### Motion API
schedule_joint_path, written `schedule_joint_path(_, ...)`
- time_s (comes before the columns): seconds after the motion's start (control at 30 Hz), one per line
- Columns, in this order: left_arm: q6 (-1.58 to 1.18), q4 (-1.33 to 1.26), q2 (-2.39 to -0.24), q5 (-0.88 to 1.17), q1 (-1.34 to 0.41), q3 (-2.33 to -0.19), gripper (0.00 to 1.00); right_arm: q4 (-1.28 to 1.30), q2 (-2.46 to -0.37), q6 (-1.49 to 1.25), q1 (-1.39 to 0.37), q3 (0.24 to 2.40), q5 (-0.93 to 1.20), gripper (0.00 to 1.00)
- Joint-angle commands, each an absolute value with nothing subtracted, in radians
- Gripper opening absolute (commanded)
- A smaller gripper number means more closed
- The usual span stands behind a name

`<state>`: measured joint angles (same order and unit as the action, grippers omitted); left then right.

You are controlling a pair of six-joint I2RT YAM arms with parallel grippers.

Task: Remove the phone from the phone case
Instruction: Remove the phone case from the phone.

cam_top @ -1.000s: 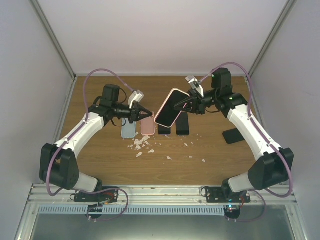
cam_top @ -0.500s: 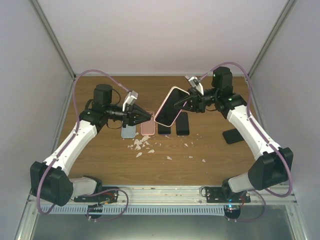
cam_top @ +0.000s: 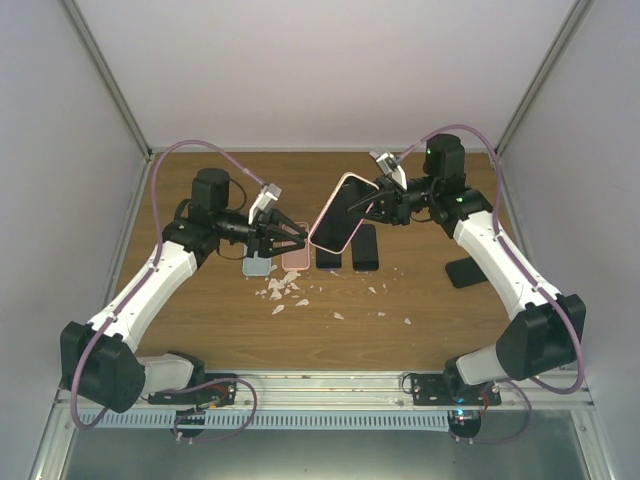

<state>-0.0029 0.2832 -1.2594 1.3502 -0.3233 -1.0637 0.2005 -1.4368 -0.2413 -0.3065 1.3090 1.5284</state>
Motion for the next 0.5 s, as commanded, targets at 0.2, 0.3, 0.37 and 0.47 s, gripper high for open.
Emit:
schedule_joint_path(0.2,-0.103,0.161,-1.259,1.34,-0.34,-1.085,0.37,0.155,-1.413,-0.249,-0.304,1.297,1.577,0.0)
schedule_joint_path(0.3,-0.099,0.173,-1.264,1.306,-0.339,-1.093,0.37,0.155,-1.414,-0.247,-0.305,1.296,1.576,0.01)
schedule_joint_path(0.37,-0.098,0.174,-1.268,1.297,-0.34,-1.094,0.37,0.154,-1.416,-0.248,-0.305,1.296,1.576,0.0)
schedule_joint_path(0.47,-0.102,0.173,-1.27,1.288,-0.34,-1.094,0.37,0.155,-1.416,-0.248,-0.306,1.296,1.575,0.0)
